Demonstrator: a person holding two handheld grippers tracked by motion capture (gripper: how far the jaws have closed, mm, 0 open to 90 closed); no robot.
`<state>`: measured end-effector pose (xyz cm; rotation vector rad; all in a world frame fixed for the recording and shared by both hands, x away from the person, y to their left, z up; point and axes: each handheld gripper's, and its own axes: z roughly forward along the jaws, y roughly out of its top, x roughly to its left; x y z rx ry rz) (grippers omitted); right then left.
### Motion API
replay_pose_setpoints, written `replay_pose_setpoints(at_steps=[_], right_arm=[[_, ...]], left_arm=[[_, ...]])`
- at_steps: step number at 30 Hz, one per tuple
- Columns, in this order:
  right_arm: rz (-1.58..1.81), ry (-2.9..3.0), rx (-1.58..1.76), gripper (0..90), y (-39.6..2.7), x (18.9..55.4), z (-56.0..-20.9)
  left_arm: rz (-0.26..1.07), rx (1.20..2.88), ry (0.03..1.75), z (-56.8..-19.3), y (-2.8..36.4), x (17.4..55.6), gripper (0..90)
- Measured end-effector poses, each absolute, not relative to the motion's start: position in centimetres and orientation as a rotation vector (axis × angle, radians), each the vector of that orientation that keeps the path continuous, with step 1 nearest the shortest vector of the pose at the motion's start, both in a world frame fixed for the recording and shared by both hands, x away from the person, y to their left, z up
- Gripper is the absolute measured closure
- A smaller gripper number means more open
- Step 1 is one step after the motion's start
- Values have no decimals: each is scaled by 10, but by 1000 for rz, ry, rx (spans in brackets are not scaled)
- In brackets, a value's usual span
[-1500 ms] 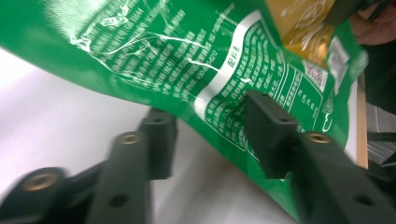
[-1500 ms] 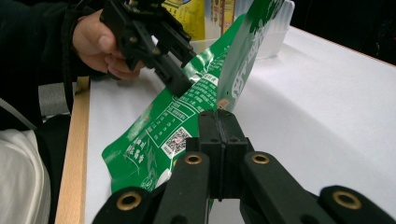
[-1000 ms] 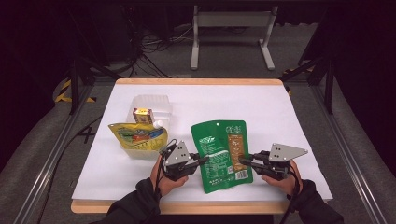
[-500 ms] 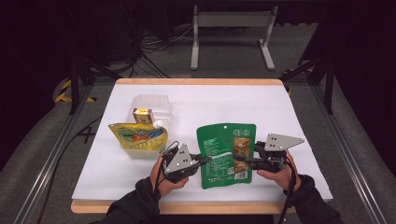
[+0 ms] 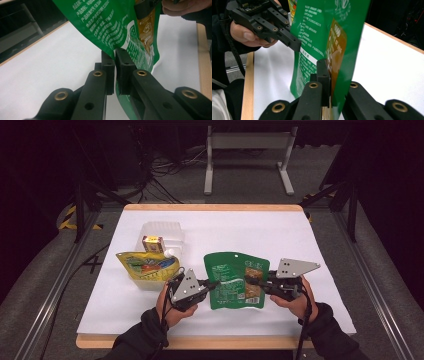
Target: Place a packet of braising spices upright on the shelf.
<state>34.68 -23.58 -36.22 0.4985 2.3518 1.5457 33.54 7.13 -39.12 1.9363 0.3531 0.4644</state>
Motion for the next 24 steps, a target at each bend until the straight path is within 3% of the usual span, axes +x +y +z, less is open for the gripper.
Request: replay_pose_setpoints(at_steps=[7, 17, 24], right_arm=[[1535, 2354, 493, 838, -232, 345, -364], [1519, 2338, 521, 882, -230, 346, -362], [1538, 2263, 542, 885, -233, 346, -357]], left_arm=[[458, 1936, 358, -390, 72, 335, 881], [444, 1920, 379, -389, 76, 338, 829], [470, 1936, 389, -385, 80, 331, 673]])
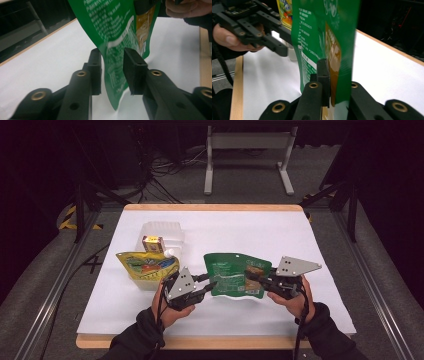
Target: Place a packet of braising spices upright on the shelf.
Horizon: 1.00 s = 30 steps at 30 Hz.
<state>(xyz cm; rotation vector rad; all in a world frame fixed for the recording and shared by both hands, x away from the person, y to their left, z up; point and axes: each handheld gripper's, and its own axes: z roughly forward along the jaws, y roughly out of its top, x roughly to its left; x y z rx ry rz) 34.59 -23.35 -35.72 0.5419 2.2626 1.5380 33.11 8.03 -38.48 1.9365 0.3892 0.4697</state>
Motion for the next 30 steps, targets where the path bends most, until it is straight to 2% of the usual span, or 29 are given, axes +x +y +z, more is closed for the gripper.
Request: replay_pose_setpoints(at_steps=[12, 16, 25, 30], right_arm=[[1527, 2197, 572, 889, -242, 346, -352], [1529, 2178, 581, 888, -244, 348, -351], [1551, 2132, 588, 889, -242, 355, -345], [1568, 2116, 562, 889, -236, 360, -339]], left_arm=[[468, 1984, 389, -384, 103, 305, 467], [431, 2005, 465, -400, 121, 303, 353], [390, 2048, 610, -424, 156, 295, 250], [394, 2064, 617, -427, 172, 291, 193]])
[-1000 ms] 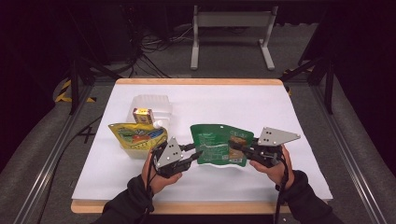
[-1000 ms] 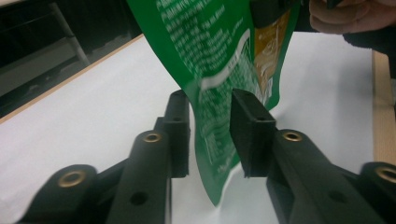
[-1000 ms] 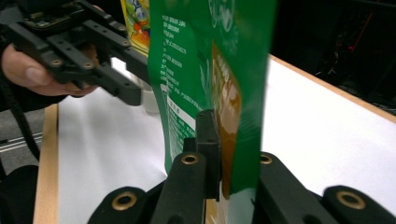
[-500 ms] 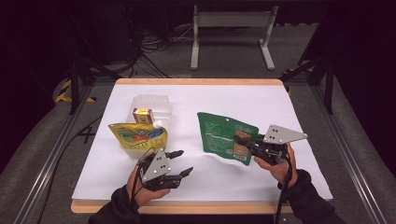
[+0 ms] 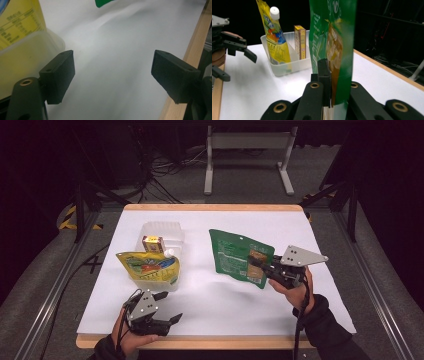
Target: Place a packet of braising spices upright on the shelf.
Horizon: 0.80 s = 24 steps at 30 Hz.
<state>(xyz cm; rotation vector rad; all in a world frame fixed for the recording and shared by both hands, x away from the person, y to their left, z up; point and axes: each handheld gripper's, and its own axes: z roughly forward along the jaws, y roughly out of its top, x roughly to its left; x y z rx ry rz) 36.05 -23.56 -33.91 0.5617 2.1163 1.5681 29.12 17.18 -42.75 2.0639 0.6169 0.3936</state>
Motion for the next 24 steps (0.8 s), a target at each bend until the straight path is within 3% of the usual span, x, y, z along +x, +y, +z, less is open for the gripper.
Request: replay_pose_setpoints(at_steps=[12, 24], right_arm=[[1618, 2069, 545, 889, -214, 376, -330], [1659, 2058, 524, 889, -195, 394, -326]], left_arm=[[374, 2042, 756, -447, 194, 294, 133], [383, 2014, 775, -446, 198, 291, 121]])
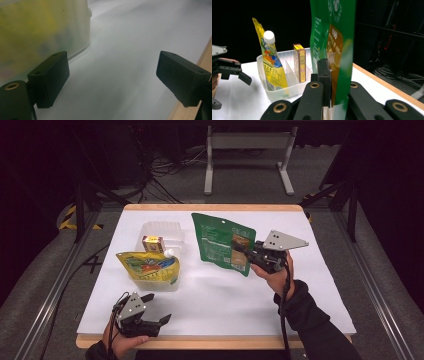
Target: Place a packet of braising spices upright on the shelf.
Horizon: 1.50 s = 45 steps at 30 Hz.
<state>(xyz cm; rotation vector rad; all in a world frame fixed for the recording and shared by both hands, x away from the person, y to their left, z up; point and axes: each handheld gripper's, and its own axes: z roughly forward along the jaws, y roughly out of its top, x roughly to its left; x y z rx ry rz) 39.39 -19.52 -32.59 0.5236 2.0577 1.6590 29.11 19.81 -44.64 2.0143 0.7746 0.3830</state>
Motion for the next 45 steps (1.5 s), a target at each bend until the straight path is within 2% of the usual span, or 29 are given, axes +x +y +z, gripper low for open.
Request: replay_pose_setpoints(at_steps=[21, 45], right_arm=[[1743, 2025, 513, 889, -155, 430, -316], [1792, 2010, 572, 890, -96, 474, -321]], left_arm=[[395, 1988, 809, -448, 205, 282, 111], [395, 1977, 789, -447, 204, 281, 107]])
